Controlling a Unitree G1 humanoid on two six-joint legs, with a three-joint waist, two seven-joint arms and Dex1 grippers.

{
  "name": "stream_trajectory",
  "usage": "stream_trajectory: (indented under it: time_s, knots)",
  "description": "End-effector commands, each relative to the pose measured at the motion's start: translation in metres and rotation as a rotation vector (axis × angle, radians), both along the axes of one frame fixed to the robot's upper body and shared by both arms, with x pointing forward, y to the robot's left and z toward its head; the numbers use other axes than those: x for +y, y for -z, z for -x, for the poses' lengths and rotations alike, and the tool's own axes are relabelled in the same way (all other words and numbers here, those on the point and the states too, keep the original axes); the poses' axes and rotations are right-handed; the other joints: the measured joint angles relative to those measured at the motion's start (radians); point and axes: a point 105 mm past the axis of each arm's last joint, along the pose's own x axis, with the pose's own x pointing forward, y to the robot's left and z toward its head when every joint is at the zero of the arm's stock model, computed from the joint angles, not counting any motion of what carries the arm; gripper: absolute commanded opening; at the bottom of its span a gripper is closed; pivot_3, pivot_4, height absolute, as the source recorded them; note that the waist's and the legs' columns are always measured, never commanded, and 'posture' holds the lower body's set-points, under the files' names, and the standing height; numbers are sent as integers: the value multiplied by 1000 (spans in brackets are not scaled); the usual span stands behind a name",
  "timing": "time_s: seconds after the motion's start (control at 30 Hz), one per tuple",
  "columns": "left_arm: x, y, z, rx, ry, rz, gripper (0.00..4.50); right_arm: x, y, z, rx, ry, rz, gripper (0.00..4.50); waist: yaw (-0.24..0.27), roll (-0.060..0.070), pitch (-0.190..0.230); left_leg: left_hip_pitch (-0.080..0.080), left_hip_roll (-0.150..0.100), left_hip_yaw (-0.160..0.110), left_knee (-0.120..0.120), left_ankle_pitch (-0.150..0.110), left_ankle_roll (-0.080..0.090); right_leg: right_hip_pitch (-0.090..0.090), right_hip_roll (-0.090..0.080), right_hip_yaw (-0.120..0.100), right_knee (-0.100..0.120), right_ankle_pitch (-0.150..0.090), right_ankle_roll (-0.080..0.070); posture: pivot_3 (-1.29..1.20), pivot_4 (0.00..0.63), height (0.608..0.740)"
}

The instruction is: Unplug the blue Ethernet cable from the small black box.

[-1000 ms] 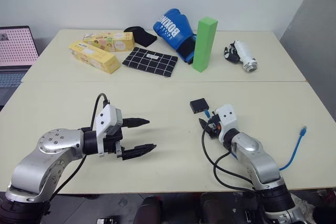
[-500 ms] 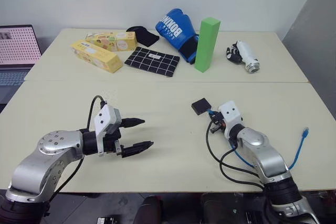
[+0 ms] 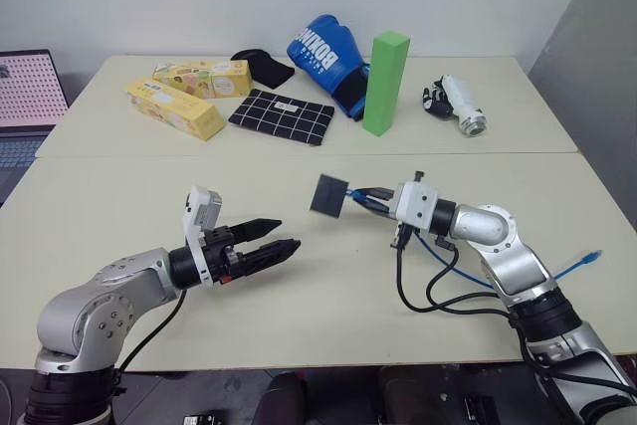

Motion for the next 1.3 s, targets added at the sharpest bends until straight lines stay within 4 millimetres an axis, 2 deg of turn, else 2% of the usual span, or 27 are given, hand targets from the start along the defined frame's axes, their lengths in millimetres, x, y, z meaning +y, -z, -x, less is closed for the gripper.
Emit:
stream_trajectory:
  time_s: [0.03, 0.37, 0.47, 0.57, 0.83, 0.93, 1.0, 1.07, 1.13, 1.2, 1.3]
  knots:
    - [-7, -10, 6, -22, 30, 28, 4500, 10, -12, 8, -123, -130, 48, 144, 1, 0, 0, 0, 0, 0, 0, 0, 0, 0, 0, 0, 0, 0, 0, 0, 150, 740]
    - [-12, -12, 7, -22, 52, 70, 4500, 20, -20, 17, -214, -229, 71, 143, 5, 0, 0, 0, 0, -1, 0, 0, 0, 0, 0, 0, 0, 0, 0, 0, 150, 740]
    - [-12, -10, 5, -33, 51, 78, 4051, 22, -22, 18, -235, -236, 71, 143, 5, 0, 0, 0, 0, -1, 0, 0, 0, 0, -1, 0, 0, 0, 0, 0, 150, 740]
    - [-15, -10, 5, -37, 68, 90, 3247, 23, -22, 20, -255, -247, 78, 142, 5, 0, 0, 0, 0, -1, 0, 0, -1, 0, 0, 0, 0, 0, 0, 0, 150, 740]
    - [-21, -1, 5, -44, 91, 75, 1657, 25, -26, 22, -301, -264, 64, 140, 5, 0, 0, 0, 0, -1, 0, 0, -1, 0, 0, 0, 0, 0, 0, 0, 150, 740]
    - [-19, 3, 5, -43, 83, 62, 1057, 25, -21, 24, -271, -277, 75, 134, 5, 0, 0, 0, 0, -1, 0, 0, 0, 0, 0, 0, 0, 0, 0, 0, 150, 740]
    - [-16, 7, 4, -43, 74, 43, 834, 25, -19, 25, -267, -280, 81, 134, 5, 0, 0, 0, 0, 0, 0, 0, 0, 0, 0, 0, 0, 0, 0, 0, 150, 740]
    - [-15, 9, 2, -43, 70, 37, 810, 25, -20, 25, -290, -283, 85, 134, 5, 0, 0, 0, 0, 0, 0, 0, 0, 0, 0, 0, 0, 0, 0, 0, 150, 740]
    - [-15, 10, 0, -49, 71, 32, 809, 25, -20, 26, -301, -291, 89, 834, 5, 0, 0, 0, 0, -1, 0, 0, 0, 0, 0, 0, 0, 0, 0, 0, 150, 740]
    - [-14, 10, -1, -61, 76, 20, 809, 23, -20, 26, -299, -299, 98, 1146, 4, 0, 0, 0, 0, 0, 0, 0, 0, 0, 0, 0, 0, 0, 0, 0, 150, 740]
    - [-16, 16, -5, -117, 98, -45, 808, 16, -17, 25, -235, -285, 124, 1923, 5, 0, 0, 0, 0, -1, 0, 0, 0, 0, 0, 0, 0, 0, 0, 0, 150, 740]
